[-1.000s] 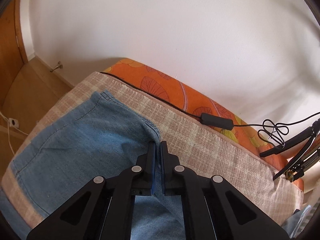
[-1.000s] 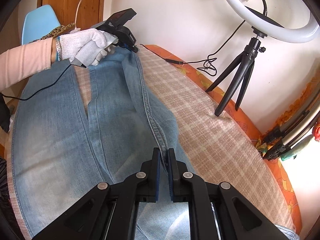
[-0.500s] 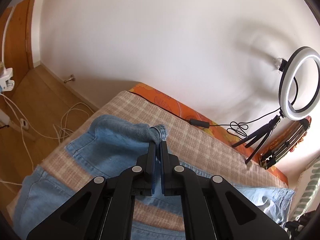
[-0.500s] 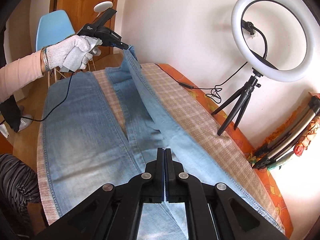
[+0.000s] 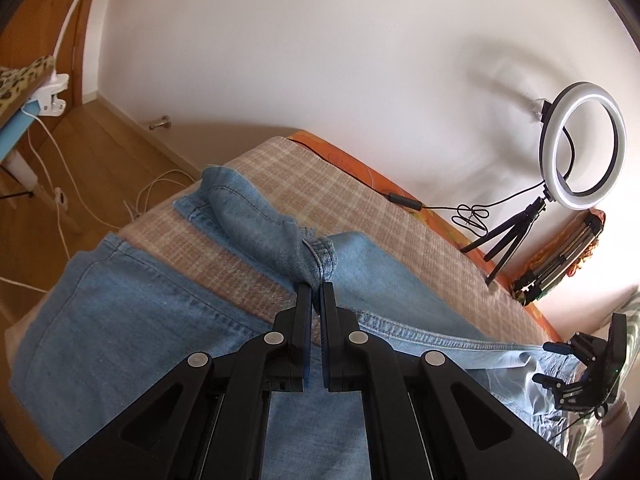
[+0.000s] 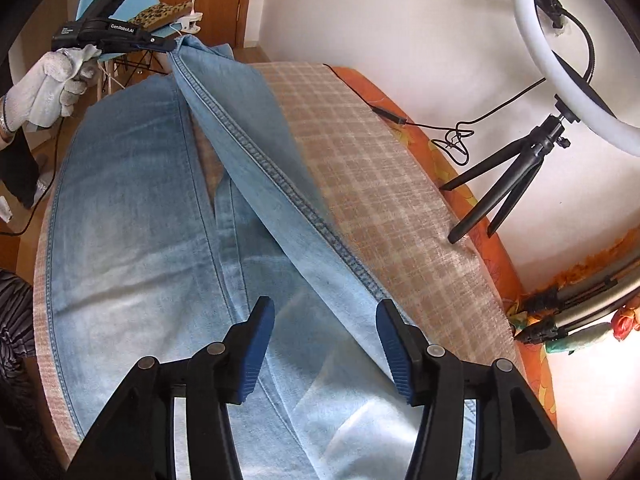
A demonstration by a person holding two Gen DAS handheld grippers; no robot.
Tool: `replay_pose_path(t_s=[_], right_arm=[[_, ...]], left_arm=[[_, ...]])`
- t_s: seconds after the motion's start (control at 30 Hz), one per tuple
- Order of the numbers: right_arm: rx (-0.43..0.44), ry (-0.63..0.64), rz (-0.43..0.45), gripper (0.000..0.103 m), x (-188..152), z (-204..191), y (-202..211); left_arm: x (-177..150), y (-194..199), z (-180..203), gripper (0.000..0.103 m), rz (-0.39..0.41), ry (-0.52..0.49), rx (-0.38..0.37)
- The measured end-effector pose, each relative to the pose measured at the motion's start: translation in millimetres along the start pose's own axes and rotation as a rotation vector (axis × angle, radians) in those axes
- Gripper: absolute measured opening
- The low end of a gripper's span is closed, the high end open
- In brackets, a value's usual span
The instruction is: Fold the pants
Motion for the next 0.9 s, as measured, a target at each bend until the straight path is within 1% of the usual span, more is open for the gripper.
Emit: replay_pose_path(t_s=[0.07, 0.17, 0.2, 0.23, 0.27, 0.3, 0.37, 0.43, 0.53, 0.67, 0.8, 0.87, 0.9], right_arm=[[-0.002, 0.022, -0.031, 0.062, -4, 8, -21], [0.015, 0.052, -0.084, 0.062, -14, 12, -47], [0.028, 0.057, -0.100, 0.055, -18, 11, -53], [0.046, 0.048, -0.121, 0.041, -23, 9, -59], [0.047, 0.030, -0.147, 0.011, -28, 8, -62], [0.040, 0.026, -0.145, 0.009, -29, 7, -61], [0.016, 0.035, -0.108, 0.002, -25, 4, -48], [-0.021, 0.026, -0.064, 0.001, -16, 2, -24], [-0.065, 0.039, 0.002, 0.001, 3, -9, 25], [-0.066, 0.095, 0.042, 0.000, 17, -50, 86], [-0.001, 0.134, 0.028, 0.000, 5, -117, 117], [0.054, 0.118, 0.019, 0.000, -9, -150, 123], [0.088, 0.105, 0.000, 0.000, -19, -166, 123]], left_arm=[[-4, 0, -2, 0.002, -0.006, -0.005, 0.008], [-6, -1, -5, 0.002, -0.012, -0.011, 0.016], [-7, -1, -7, 0.002, -0.012, -0.016, 0.021], [-7, -1, -8, 0.002, -0.010, -0.023, 0.026], [-7, -2, -7, 0.002, -0.008, -0.028, 0.029], [-7, -2, -7, 0.002, -0.007, -0.026, 0.029], [-6, 0, -8, 0.002, 0.000, -0.022, 0.025], [-6, 5, -7, 0.002, 0.006, -0.023, 0.020], [-6, 18, -9, 0.002, 0.014, -0.020, 0.010], [-7, 48, -14, 0.002, 0.039, -0.011, -0.001], [-13, 86, -28, 0.002, 0.066, -0.027, 0.010], [-21, 104, -43, 0.002, 0.073, -0.035, 0.034], [-26, 111, -51, 0.002, 0.070, -0.037, 0.051]])
Point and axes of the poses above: each gripper's, at about its wrist camera, not at the fingertips, and y roughly against the way its jaws point, z to its right, x to its top, the point moved 7 cm from there along -y, roughly the way its jaws point, and after that the axes turned 14 degrees about z, right-handed, at the moved point
